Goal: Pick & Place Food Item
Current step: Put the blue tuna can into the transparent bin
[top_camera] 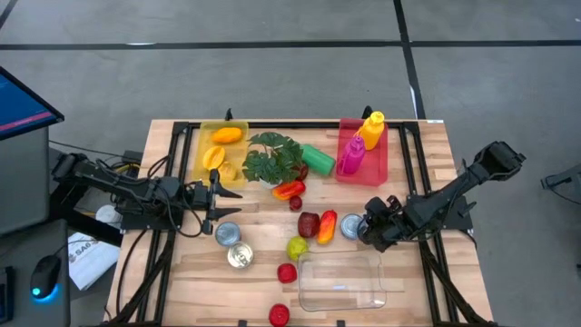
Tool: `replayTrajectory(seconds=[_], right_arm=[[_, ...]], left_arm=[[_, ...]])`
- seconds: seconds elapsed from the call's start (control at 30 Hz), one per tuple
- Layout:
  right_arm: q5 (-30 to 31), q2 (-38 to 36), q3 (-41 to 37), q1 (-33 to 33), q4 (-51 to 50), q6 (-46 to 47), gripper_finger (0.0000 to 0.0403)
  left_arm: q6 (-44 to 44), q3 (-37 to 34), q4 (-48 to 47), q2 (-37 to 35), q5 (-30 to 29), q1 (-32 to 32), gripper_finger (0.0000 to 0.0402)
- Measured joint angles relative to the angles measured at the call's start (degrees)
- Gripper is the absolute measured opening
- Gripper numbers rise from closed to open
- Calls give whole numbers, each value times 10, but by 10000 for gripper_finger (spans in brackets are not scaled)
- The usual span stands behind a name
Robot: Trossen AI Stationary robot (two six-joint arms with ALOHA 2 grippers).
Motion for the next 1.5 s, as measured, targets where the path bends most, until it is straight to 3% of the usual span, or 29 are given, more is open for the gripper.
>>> replayTrajectory(seconds=[0.83,1.5], right_arm=[[-21,10,1,-1,6,23,0],[-84,11,0,-1,-34,61,0]], left_arm=[[-1,0,0,0,-1,0,153],[-2,0,0,0,-1,0,153]])
